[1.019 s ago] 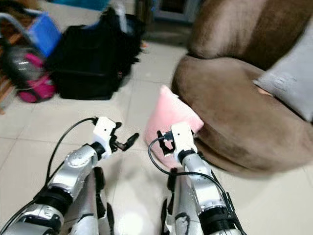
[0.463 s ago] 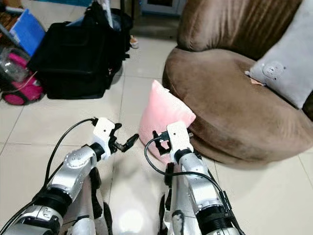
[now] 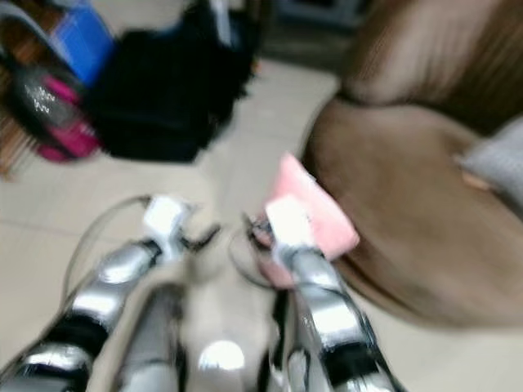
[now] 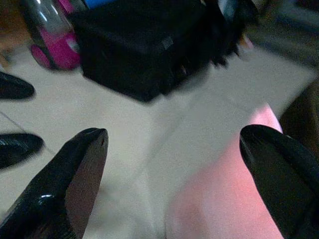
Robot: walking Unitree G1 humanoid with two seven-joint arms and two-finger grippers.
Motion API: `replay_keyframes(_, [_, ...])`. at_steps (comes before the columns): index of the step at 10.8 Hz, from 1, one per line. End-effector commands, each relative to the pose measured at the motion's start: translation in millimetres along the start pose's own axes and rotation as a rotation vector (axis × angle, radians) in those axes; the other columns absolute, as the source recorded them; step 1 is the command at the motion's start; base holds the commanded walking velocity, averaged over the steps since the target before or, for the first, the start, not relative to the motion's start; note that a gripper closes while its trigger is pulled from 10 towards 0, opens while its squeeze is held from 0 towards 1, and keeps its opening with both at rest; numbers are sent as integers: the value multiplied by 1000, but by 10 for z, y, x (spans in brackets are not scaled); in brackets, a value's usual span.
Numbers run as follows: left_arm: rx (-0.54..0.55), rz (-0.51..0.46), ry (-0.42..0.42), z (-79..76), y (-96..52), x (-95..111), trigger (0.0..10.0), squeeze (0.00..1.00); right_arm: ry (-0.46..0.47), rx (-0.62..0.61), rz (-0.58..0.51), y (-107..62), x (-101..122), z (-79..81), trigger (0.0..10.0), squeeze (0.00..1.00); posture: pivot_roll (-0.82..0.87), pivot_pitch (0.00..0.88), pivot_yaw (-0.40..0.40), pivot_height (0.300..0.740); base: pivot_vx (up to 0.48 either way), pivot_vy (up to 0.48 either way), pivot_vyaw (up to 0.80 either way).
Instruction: Move the pillow to the sofa from floor
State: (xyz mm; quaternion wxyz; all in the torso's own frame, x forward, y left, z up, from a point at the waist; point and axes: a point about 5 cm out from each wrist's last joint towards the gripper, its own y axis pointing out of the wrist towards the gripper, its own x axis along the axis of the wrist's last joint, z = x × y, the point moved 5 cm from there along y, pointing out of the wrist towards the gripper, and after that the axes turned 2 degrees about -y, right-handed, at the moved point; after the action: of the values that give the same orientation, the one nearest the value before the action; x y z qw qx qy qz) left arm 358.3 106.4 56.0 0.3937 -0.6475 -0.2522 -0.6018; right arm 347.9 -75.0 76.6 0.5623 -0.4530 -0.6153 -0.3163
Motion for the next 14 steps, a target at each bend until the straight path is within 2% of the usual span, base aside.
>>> replay_keyframes(1, [-85, -13, 1, -275, 106, 25, 10000, 0, -7, -48, 96, -145, -286, -165, 10000, 0, 75, 200, -66, 506, 390, -274, 750])
replay_keyframes(3, [-90, -2, 27, -304, 112, 11, 10000, 0, 27, -65, 88, -138, -272, -178, 10000, 0, 75, 202, -64, 506, 0, 0, 231])
replay_keyframes(8, [-64, -7, 37, -255, 113, 33, 10000, 0, -2, -69, 71, -126, -232, -184, 10000, 0, 75, 204, -61, 506, 0, 0, 0])
replay_keyframes(14, [-69, -4, 35, -269, 121, 27, 10000, 0, 29, -85, 79, -131, -253, -221, 10000, 0, 72, 203, -63, 506, 0, 0, -680])
